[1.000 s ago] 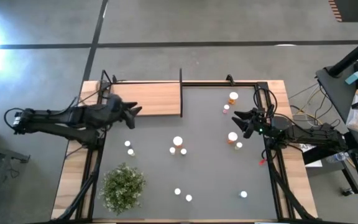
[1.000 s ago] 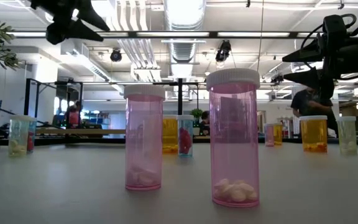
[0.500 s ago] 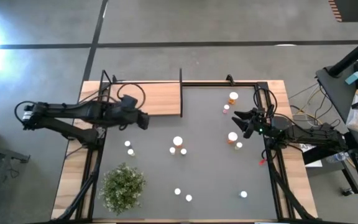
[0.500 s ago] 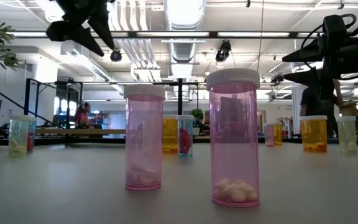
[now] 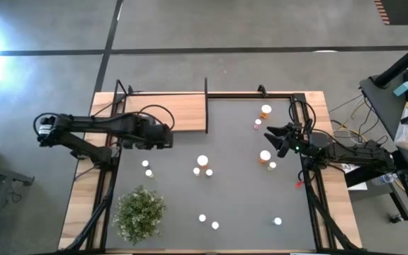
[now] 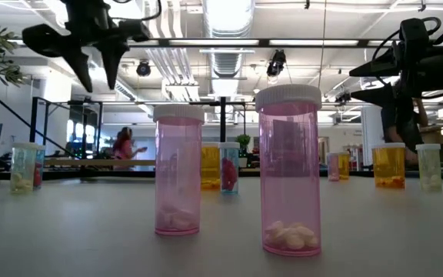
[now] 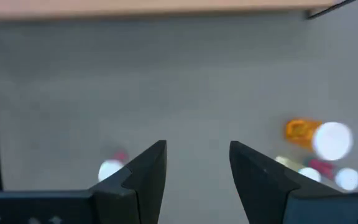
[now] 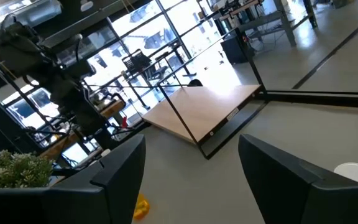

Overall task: Pick and place medicine bottles onto shelf by color
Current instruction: Put the top left blue pill bottle on the shelf

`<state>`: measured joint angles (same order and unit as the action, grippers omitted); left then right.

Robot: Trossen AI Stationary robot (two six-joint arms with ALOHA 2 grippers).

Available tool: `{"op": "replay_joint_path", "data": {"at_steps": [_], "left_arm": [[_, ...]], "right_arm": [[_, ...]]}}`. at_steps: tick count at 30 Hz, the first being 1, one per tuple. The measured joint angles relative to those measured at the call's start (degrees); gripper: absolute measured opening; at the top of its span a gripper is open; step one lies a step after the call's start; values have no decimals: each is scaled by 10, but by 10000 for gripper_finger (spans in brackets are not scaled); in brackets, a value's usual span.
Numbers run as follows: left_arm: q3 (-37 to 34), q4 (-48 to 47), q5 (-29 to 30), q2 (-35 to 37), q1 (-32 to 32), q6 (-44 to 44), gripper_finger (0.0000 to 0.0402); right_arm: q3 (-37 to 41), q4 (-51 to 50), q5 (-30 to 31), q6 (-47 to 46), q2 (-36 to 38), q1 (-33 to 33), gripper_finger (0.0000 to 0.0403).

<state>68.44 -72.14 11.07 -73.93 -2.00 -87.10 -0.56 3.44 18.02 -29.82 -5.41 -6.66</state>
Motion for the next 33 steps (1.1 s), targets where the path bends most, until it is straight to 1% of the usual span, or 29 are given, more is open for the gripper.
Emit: {"op": "replay_joint_path", "data": {"at_steps": [3, 8, 13, 18, 21, 26, 29, 33], "left_arm": [[-1, -14, -21, -9, -4, -30, 160], [-16, -23, -53, -3, -4, -71, 160], [-41, -27, -86, 2, -3, -113, 160], [-77, -28, -127, 11, -3, -174, 160], [-85, -24, -150, 15, -3, -181, 160], [-90, -23, -153, 27, -3, -192, 163], [-99, -23, -154, 31, -2, -207, 181], [-116, -18, -159, 42, -2, -222, 228]], "right_arm": [[0, 0, 0, 0, 0, 0, 247], [0, 0, 0, 0, 0, 0, 247], [0, 0, 0, 0, 0, 0, 247], [0, 0, 0, 0, 0, 0, 247], [0, 0, 0, 0, 0, 0, 247], [0, 0, 0, 0, 0, 0, 247], [0, 0, 0, 0, 0, 0, 247], [0, 0, 0, 0, 0, 0, 247]]}}
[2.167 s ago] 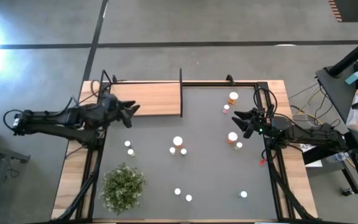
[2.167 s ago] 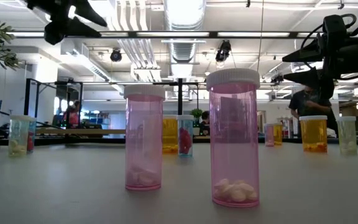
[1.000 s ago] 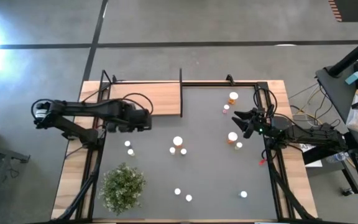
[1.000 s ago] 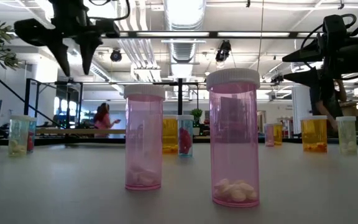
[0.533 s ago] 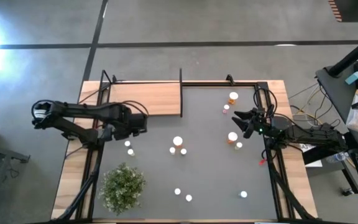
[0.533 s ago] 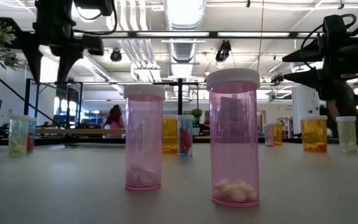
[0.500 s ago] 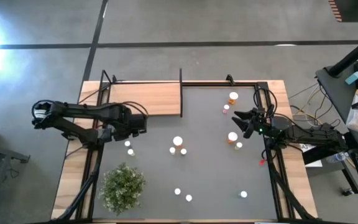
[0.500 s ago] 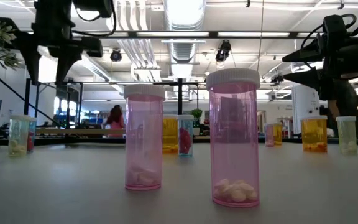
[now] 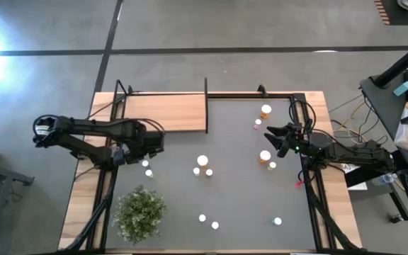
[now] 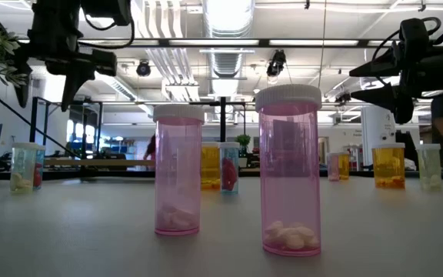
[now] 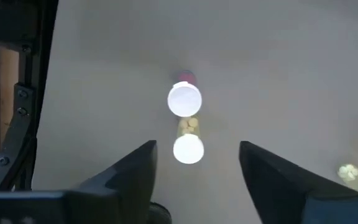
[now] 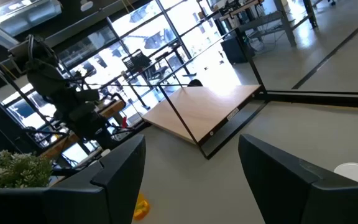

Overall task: Pick and place medicine bottles onto shelf by color
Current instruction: Put the top left blue pill bottle on the shelf

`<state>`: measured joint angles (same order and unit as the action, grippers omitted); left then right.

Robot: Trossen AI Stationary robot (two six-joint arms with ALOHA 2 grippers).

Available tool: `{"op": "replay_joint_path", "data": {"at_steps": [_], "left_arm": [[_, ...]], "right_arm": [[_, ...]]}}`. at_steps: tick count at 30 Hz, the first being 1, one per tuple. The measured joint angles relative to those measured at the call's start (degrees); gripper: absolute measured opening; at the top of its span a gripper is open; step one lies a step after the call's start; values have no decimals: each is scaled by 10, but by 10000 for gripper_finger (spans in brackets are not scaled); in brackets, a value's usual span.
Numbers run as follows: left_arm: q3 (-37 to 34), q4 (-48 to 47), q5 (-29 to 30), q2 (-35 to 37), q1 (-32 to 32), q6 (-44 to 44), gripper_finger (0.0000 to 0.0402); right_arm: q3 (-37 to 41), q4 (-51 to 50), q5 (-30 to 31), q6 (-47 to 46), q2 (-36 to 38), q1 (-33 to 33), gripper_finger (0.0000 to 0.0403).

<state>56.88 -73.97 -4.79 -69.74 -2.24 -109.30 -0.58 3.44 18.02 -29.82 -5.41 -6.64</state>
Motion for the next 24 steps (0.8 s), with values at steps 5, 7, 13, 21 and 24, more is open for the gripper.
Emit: {"op": "replay_joint_path", "data": {"at_steps": [5, 7, 13, 21, 24], "left_arm": [[-43, 36, 3, 17, 0, -31, 285], [-66, 61, -6, 23, 0, -47, 301], [-122, 128, -14, 45, 0, -68, 315], [-172, 164, -22, 45, 0, -105, 315], [-176, 174, -22, 37, 0, -105, 315]], "right_arm": [[0, 0, 0, 0, 0, 0, 247], [0, 0, 0, 0, 0, 0, 247], [0, 0, 0, 0, 0, 0, 247], [0, 0, 0, 0, 0, 0, 247], [0, 0, 0, 0, 0, 0, 247]]}}
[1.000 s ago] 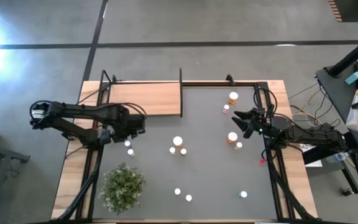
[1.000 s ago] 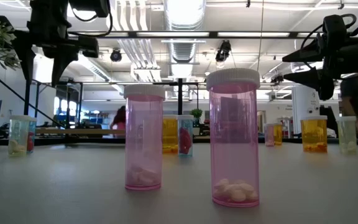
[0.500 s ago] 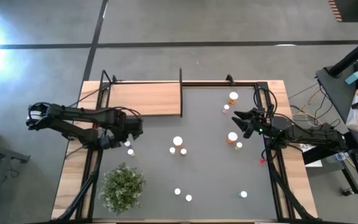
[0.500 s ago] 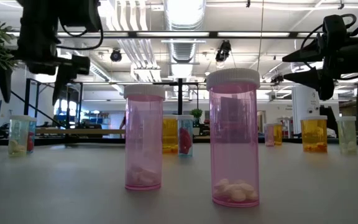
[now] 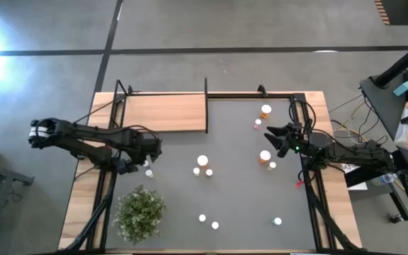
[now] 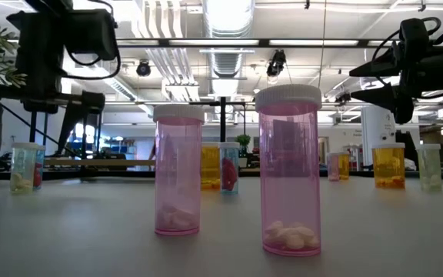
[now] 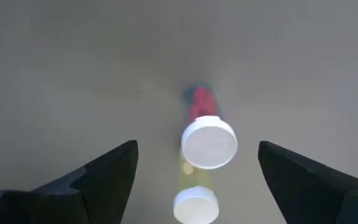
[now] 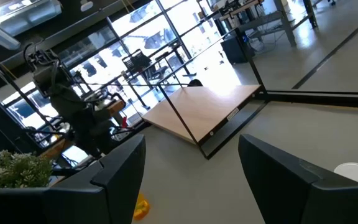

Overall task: Pick and place medicine bottles onto shelf by color
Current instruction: Put the top left blue pill bottle on the shelf

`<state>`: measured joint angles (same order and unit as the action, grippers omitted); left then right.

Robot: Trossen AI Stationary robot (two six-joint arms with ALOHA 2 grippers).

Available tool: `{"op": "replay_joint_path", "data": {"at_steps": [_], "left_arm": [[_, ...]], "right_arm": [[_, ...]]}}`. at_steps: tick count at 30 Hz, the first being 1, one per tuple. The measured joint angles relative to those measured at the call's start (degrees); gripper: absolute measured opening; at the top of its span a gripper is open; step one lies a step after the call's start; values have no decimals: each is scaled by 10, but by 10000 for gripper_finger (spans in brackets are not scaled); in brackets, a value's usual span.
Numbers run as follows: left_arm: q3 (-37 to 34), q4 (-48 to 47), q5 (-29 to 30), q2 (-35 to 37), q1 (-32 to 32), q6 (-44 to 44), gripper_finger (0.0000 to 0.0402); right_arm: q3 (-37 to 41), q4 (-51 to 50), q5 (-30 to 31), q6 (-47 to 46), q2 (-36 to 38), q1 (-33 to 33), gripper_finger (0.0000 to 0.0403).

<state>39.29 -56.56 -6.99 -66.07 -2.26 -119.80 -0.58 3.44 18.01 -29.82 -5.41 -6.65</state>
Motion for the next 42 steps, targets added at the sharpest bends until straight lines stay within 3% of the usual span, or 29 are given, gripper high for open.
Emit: {"op": "replay_joint_path", "data": {"at_steps": [8, 33, 37, 42], "left_arm": [[-8, 8, 2, -23, 0, -1, 300], [-10, 22, 16, -24, 0, 1, 93], [-10, 21, 16, -24, 0, 1, 88], [-8, 21, 16, -24, 0, 2, 109]], "right_arm": [[0, 0, 0, 0, 0, 0, 247], [0, 0, 0, 0, 0, 0, 247], [0, 0, 0, 0, 0, 0, 247], [0, 0, 0, 0, 0, 0, 247]]}}
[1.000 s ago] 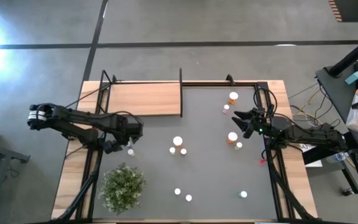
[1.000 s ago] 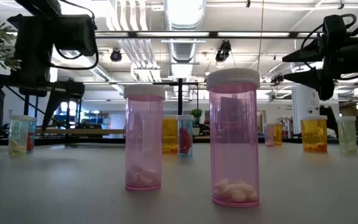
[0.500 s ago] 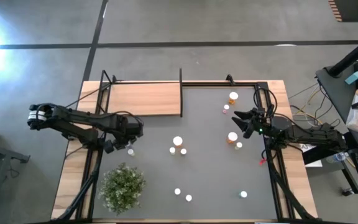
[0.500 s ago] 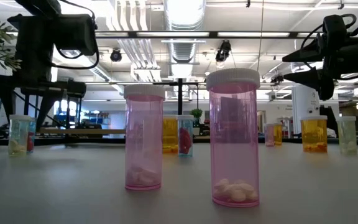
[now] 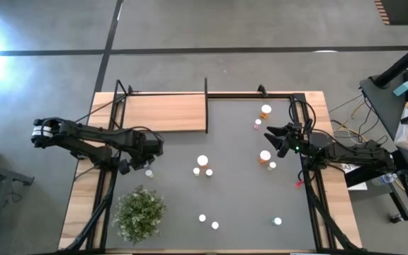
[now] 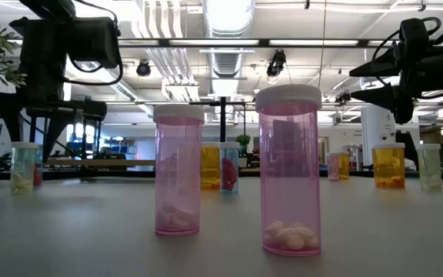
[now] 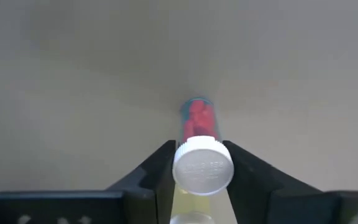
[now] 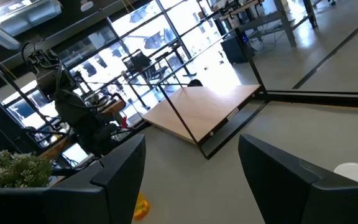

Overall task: Pick and place medicine bottles onto shelf by color
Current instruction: Put the top left blue pill bottle on the shelf

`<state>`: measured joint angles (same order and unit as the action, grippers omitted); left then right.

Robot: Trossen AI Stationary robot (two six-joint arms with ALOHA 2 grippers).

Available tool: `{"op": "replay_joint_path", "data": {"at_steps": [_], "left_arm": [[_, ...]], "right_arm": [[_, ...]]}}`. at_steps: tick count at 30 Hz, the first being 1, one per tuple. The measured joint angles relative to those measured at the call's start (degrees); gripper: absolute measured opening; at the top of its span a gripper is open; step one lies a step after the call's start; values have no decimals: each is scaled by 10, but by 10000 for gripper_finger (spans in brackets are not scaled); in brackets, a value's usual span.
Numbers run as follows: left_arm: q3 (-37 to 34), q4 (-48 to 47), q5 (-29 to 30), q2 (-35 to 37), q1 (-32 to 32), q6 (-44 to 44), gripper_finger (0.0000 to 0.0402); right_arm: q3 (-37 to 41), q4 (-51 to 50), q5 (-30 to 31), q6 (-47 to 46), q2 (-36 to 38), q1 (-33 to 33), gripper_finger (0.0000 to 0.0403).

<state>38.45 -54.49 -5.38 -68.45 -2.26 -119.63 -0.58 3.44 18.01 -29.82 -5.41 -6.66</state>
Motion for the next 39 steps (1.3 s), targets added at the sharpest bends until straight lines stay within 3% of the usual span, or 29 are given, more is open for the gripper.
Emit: {"op": "replay_joint_path", "data": {"at_steps": [8, 12, 30, 39], "left_arm": [[26, -1, 11, 0, -11, 7, 90], [48, -15, 29, 0, -28, 53, 89], [161, -107, 56, -19, -212, 389, 97], [238, -165, 65, -96, -283, 692, 97]], "right_arm": [[0, 0, 0, 0, 0, 0, 247], [0, 0, 0, 0, 0, 0, 247], [0, 0, 0, 0, 0, 0, 247], [0, 0, 0, 0, 0, 0, 247]]}}
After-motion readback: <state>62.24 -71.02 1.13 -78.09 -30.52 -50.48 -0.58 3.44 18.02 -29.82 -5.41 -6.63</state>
